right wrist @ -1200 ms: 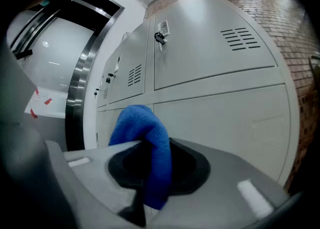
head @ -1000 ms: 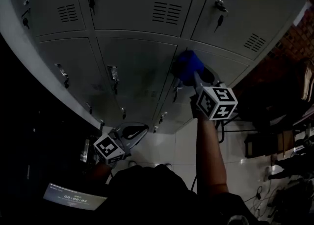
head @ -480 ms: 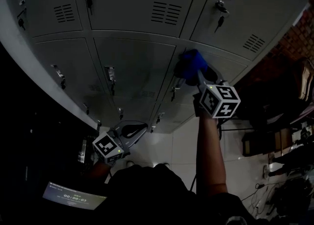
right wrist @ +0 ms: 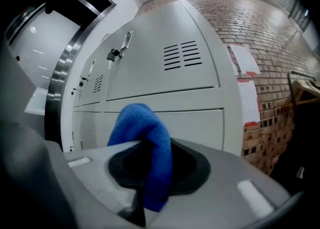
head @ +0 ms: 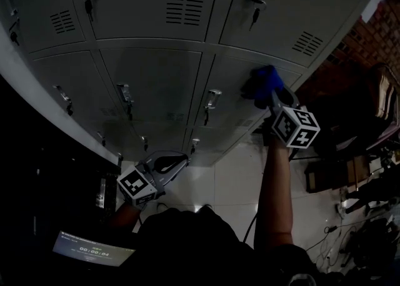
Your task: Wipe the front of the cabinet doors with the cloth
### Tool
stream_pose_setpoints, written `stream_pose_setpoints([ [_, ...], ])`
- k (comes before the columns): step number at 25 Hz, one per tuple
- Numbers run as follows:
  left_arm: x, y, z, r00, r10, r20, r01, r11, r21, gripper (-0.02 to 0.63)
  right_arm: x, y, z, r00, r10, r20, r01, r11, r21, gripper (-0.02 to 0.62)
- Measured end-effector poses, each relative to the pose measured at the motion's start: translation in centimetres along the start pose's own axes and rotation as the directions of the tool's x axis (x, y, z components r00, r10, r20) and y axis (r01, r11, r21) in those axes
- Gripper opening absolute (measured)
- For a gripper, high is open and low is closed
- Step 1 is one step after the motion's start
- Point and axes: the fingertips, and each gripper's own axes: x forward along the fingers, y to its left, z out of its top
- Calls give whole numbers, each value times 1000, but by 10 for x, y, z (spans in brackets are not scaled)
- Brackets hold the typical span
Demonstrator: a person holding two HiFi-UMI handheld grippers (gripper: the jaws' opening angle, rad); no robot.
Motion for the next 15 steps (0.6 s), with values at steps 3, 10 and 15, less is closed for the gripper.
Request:
stream_pose_setpoints([
  [3, 7, -6, -3, 1000, -2, -9, 2, 1000, -5, 3, -13, -31, 2, 999, -45, 1, 45, 999, 6, 69],
  [10, 15, -19, -4, 1000, -1, -17, 1, 1000, -1, 3, -34, -89, 0, 990, -139, 2, 139, 990, 19, 69],
  [15, 14, -29, -3, 1000, 6, -8, -6, 1000, -5, 3, -44, -107, -2, 984, -181, 1, 181, 983, 14, 69],
])
